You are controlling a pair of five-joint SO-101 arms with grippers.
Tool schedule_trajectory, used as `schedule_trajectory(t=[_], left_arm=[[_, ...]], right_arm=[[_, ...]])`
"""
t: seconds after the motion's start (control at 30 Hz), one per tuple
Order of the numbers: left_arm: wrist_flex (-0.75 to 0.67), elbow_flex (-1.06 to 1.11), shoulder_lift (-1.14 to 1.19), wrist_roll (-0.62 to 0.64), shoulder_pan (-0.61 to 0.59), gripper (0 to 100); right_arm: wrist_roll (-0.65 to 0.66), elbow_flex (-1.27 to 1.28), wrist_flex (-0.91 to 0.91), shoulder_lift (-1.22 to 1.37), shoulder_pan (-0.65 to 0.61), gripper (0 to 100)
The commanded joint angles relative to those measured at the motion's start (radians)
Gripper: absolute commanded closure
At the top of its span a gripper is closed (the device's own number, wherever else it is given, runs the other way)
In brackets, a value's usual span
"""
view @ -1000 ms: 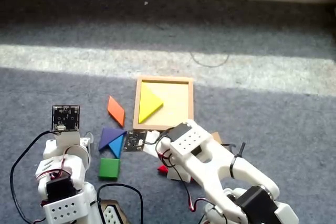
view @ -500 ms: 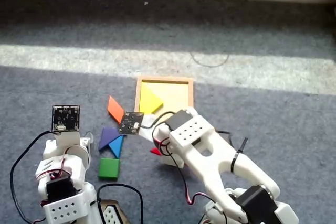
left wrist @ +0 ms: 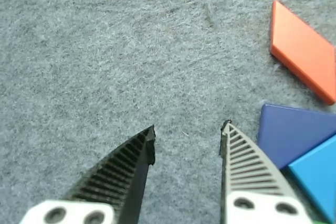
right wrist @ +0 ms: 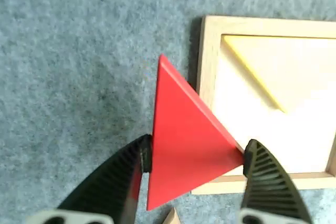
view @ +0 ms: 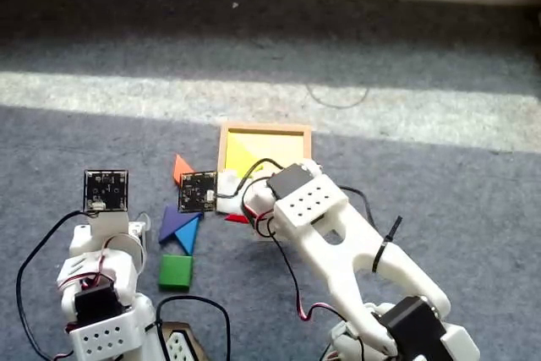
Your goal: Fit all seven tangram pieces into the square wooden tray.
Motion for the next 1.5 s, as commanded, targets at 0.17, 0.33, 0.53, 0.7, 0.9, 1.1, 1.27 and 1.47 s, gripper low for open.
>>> schedule_trajectory(t=[0.17, 0.33, 0.53, 0.7, 0.9, 1.1, 1.27, 1.47], left_arm=[[-0.028, 0.007, -0.007, 0.005, -0.002, 79], [-0.028, 0.007, -0.007, 0.005, -0.002, 79], [-0.028, 0.007, -0.007, 0.005, -0.002, 79], [-0.029, 0.007, -0.007, 0.005, -0.002, 79], [-0.029, 0.007, -0.007, 0.005, -0.002, 79], [-0.029, 0.007, -0.007, 0.005, -0.002, 79], [-0.028, 0.007, -0.007, 0.005, -0.002, 79], [-0.031, 0.018, -0.007, 0.005, -0.002, 79]], right_arm=[[0.075, -0.260, -0.054, 0.294, 0.087, 77.9], [0.095, -0.380, -0.053, 0.400, 0.088, 77.9], [0.143, -0.389, -0.053, 0.409, 0.082, 77.9], [0.106, -0.392, -0.019, 0.403, 0.068, 77.8], [-0.081, -0.555, 0.050, 0.357, 0.071, 77.8], [-0.184, -0.570, 0.157, 0.220, 0.111, 83.4], [-0.198, -0.570, 0.217, 0.163, 0.205, 99.5], [-0.387, -0.483, 0.150, 0.191, 0.263, 98.4]])
